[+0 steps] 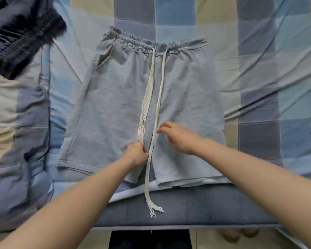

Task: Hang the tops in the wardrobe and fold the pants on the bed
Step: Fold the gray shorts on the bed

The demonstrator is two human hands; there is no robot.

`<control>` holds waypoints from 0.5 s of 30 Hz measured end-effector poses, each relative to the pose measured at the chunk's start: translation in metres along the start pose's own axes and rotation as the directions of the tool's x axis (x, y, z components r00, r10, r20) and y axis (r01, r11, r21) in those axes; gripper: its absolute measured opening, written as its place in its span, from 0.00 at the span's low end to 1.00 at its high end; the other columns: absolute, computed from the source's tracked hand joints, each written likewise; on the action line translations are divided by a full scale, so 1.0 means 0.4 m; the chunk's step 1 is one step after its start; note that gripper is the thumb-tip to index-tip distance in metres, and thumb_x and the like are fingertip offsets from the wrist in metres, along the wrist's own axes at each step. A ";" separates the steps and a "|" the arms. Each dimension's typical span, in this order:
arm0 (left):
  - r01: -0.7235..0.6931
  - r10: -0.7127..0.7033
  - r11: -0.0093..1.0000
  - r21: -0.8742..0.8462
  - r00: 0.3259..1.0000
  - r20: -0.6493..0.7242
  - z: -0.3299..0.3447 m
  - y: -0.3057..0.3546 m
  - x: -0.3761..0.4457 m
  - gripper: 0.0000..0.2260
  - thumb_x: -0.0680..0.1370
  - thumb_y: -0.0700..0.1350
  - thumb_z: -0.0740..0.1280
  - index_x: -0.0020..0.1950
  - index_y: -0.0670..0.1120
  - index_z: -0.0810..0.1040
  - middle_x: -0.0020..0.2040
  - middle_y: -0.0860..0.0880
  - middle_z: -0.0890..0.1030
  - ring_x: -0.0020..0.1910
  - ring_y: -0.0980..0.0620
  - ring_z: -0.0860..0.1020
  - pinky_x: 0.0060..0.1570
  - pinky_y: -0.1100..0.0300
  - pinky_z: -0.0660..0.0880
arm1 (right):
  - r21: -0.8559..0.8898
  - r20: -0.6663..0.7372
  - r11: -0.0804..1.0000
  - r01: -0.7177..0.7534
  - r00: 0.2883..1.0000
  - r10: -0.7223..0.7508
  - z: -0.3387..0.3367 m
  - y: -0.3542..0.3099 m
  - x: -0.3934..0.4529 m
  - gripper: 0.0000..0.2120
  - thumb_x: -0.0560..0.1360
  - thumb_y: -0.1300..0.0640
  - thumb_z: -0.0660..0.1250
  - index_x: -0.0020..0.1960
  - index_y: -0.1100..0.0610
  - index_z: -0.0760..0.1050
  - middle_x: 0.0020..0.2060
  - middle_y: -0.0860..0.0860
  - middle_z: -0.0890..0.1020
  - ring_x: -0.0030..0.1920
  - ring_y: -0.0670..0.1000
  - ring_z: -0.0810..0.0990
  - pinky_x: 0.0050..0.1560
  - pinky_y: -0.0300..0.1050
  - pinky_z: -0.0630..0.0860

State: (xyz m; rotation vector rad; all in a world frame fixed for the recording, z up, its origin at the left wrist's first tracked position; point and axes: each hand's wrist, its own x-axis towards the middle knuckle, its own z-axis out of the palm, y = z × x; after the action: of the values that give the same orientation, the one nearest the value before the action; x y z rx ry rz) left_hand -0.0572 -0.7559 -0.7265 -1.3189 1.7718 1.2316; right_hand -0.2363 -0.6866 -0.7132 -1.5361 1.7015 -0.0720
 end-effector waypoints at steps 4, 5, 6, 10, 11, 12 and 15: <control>0.042 -0.033 0.990 -0.133 0.997 0.070 0.073 -0.041 0.002 0.03 0.73 0.38 0.66 0.40 0.40 0.79 0.37 0.39 0.84 0.39 0.40 0.84 0.43 0.49 0.81 | -0.030 0.061 1.000 0.010 0.998 -0.008 0.076 -0.042 0.012 0.29 0.74 0.69 0.59 0.72 0.51 0.64 0.69 0.50 0.63 0.62 0.58 0.71 0.59 0.54 0.72; 0.075 -0.052 0.981 -0.180 0.990 0.132 0.081 -0.044 -0.007 0.02 0.73 0.37 0.67 0.41 0.41 0.77 0.37 0.39 0.83 0.37 0.41 0.83 0.37 0.51 0.81 | -0.028 0.061 1.000 0.001 0.998 0.001 0.082 -0.046 0.019 0.30 0.73 0.69 0.59 0.72 0.51 0.63 0.70 0.49 0.62 0.62 0.57 0.70 0.59 0.55 0.72; 0.118 -0.070 0.970 -0.214 0.973 0.220 0.085 -0.047 -0.019 0.03 0.74 0.36 0.68 0.42 0.42 0.75 0.37 0.40 0.82 0.33 0.42 0.83 0.31 0.55 0.79 | -0.020 0.061 1.000 -0.014 0.998 0.016 0.083 -0.048 0.026 0.30 0.73 0.70 0.58 0.73 0.51 0.62 0.71 0.48 0.61 0.63 0.57 0.70 0.60 0.56 0.72; 0.164 -0.097 0.984 -0.076 0.835 0.541 0.027 -0.047 -0.074 0.02 0.78 0.39 0.65 0.48 0.40 0.74 0.36 0.45 0.83 0.26 0.52 0.80 0.25 0.65 0.73 | -0.022 0.009 0.990 -0.141 0.990 0.142 0.064 -0.042 0.040 0.30 0.73 0.70 0.57 0.72 0.53 0.61 0.73 0.48 0.58 0.64 0.58 0.68 0.60 0.56 0.71; 0.165 -0.127 0.986 -0.017 0.818 0.561 -0.007 -0.045 -0.090 0.04 0.79 0.39 0.64 0.48 0.39 0.75 0.37 0.44 0.84 0.28 0.52 0.81 0.27 0.64 0.75 | 0.000 -0.014 0.986 -0.166 0.986 0.166 0.060 -0.038 0.042 0.28 0.74 0.69 0.56 0.71 0.52 0.62 0.72 0.47 0.58 0.64 0.58 0.68 0.60 0.56 0.71; 0.160 -0.157 0.986 0.044 0.821 0.549 -0.041 -0.041 -0.102 0.05 0.79 0.39 0.64 0.48 0.38 0.76 0.39 0.42 0.85 0.28 0.50 0.81 0.28 0.63 0.76 | 0.023 -0.032 0.983 -0.181 0.983 0.182 0.059 -0.031 0.041 0.26 0.74 0.68 0.56 0.70 0.52 0.63 0.72 0.47 0.59 0.64 0.58 0.69 0.60 0.56 0.71; 0.088 -0.139 0.982 0.165 0.934 0.328 -0.155 -0.004 -0.123 0.06 0.78 0.37 0.60 0.46 0.37 0.75 0.40 0.40 0.85 0.31 0.44 0.83 0.30 0.58 0.79 | 0.009 -0.043 0.984 -0.181 0.983 0.181 0.056 -0.022 0.028 0.20 0.73 0.66 0.59 0.62 0.51 0.68 0.69 0.48 0.61 0.61 0.58 0.70 0.55 0.53 0.72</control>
State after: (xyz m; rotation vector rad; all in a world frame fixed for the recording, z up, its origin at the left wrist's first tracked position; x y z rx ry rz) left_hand -0.0360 -0.7941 -0.6605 -1.0380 1.4898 1.1585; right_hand -0.2153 -0.6879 -0.7289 -1.3789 1.8669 -0.0153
